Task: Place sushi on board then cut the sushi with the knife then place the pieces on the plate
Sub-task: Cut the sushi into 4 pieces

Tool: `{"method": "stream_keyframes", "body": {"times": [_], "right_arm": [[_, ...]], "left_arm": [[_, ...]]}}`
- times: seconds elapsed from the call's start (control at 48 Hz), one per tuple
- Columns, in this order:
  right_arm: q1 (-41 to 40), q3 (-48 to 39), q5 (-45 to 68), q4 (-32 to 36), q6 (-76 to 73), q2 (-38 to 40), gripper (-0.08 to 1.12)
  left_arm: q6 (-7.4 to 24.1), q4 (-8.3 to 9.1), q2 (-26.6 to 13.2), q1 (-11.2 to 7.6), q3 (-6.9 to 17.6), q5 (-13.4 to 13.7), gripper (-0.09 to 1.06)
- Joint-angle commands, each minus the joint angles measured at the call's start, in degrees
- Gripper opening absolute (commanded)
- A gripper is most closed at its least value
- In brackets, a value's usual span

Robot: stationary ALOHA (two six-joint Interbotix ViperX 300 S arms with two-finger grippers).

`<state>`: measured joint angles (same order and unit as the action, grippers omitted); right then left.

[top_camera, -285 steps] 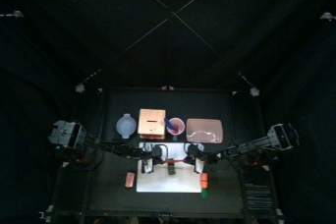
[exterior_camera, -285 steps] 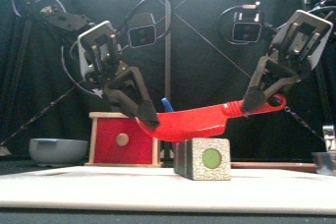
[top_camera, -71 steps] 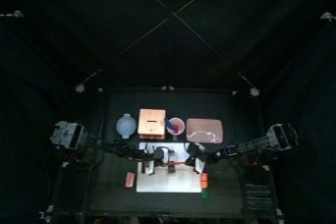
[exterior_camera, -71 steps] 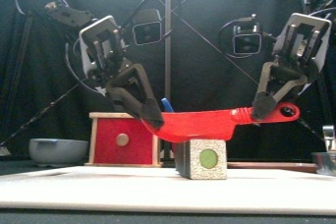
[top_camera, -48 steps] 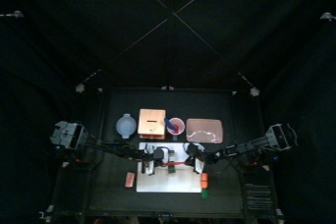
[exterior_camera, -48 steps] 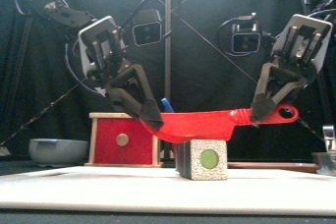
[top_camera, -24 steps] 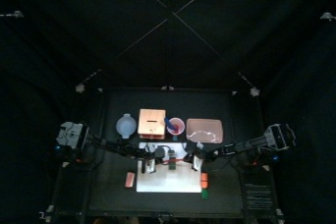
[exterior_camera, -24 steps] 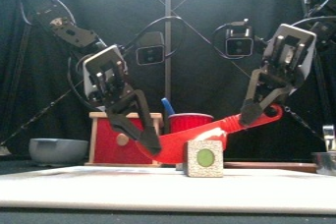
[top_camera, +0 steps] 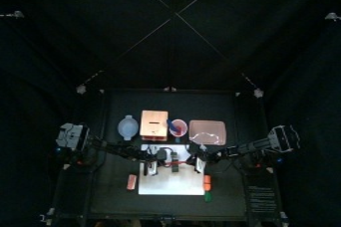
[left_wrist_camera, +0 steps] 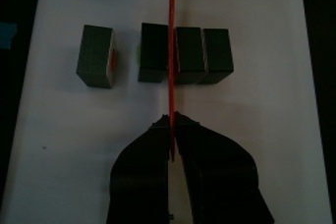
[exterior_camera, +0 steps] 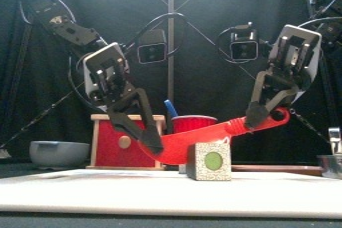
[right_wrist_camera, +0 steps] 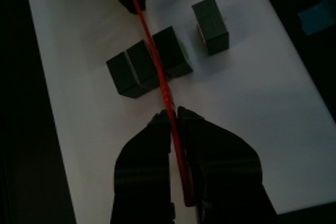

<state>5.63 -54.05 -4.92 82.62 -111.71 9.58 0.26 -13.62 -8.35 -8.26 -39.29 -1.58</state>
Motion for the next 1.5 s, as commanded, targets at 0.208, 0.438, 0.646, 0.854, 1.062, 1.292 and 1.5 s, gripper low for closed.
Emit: {"method": "stream_keyframes", "body": {"times": [0.208, 0.438, 0.646, 0.854, 1.062, 1.292, 1.5], "right_arm": [[1.2, -0.2, 0.4, -4.1, -0.4, -3.1, 0.33], [2.8, 0.8, 0.4, -5.3, -0.4, -5.5, 0.33], [3.9, 1.8, 0.4, -5.7, -0.4, -5.3, 0.33], [4.0, 2.2, 0.2, -5.3, -0.3, -1.0, 0.33], [3.8, 1.8, -1.2, -4.0, -0.3, 3.8, 0.33], [5.0, 1.5, -1.3, -4.9, -0.4, 5.4, 0.33], [7.3, 1.3, -1.3, -6.8, -0.4, 4.9, 0.33]], "left_arm": [[-0.3, 0.0, 0.4, -0.88, 0.3, 1.4, 0.45], [-0.4, -0.09, 0.3, -0.88, 0.2, 2.1, 0.45], [-0.4, -0.18, 0.8, -1.32, 0.7, 2.5, 0.45], [-0.1, 0.09, 3.3, -1.67, 1.1, 2.5, 0.45], [-0.1, 2.46, 6.0, -1.23, 0.9, 2.5, 0.45], [-0.2, 2.72, 6.9, -2.9, 1.0, 2.5, 0.45], [-0.4, 1.93, 6.1, -4.48, 2.1, 2.3, 0.45]]}}
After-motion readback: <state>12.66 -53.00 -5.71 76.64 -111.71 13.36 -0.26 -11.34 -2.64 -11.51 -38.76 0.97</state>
